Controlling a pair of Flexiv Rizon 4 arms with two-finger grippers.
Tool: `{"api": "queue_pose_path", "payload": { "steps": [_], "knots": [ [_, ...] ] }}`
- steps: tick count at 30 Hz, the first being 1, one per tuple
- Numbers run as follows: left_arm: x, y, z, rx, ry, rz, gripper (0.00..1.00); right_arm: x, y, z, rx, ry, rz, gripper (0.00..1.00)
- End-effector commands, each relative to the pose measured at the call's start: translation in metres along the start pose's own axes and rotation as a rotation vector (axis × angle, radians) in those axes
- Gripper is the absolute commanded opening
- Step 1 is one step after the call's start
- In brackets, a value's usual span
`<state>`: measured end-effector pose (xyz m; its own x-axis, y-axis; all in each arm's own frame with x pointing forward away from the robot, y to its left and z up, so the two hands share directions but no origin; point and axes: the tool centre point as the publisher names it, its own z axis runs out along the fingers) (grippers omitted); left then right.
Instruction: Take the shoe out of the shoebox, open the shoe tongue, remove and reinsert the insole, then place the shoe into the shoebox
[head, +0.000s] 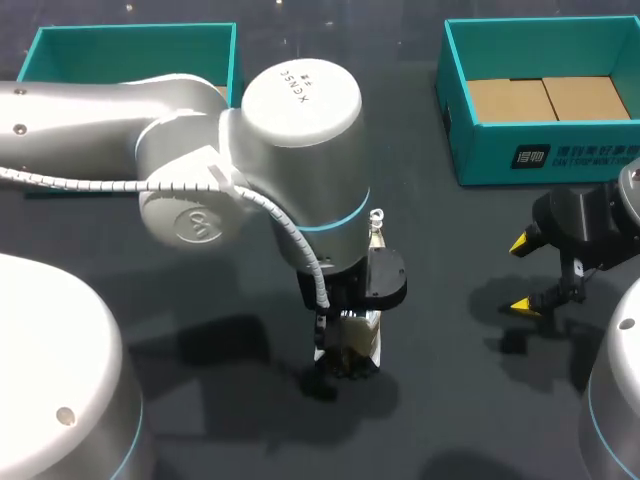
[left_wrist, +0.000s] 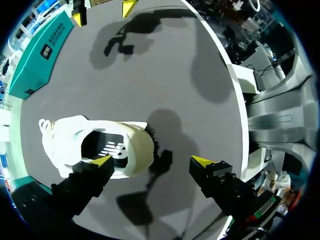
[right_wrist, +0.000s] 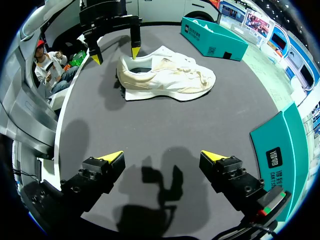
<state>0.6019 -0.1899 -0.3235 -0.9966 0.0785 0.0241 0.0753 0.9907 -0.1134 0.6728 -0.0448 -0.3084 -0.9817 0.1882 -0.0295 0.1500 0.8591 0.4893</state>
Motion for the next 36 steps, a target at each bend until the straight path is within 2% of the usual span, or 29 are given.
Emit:
{"api": "queue_pose_path", "payload": {
  "steps": [1,15,31,33,36],
  "knots": [
    [0.003,-0.006,0.021,-0.001,-0.003,-0.003,1.0,0.001,0.0,0.0,0.001,-0.002,-0.001,1.0],
    [0.015,-0.001,0.043,-0.011,-0.013,0.035,1.0,0.001,0.0,0.0,0.001,-0.002,-0.001,1.0],
    [0.003,-0.005,0.054,-0.006,-0.004,0.032,0.99,0.001,0.0,0.0,0.001,-0.002,-0.001,1.0],
    [0.003,-0.005,0.055,-0.006,-0.003,0.031,0.93,0.001,0.0,0.0,0.001,-0.002,-0.001,1.0],
    [0.004,-0.005,0.057,-0.008,-0.001,0.035,0.56,0.001,0.0,0.0,0.001,-0.002,-0.001,1.0]
  ]
}}
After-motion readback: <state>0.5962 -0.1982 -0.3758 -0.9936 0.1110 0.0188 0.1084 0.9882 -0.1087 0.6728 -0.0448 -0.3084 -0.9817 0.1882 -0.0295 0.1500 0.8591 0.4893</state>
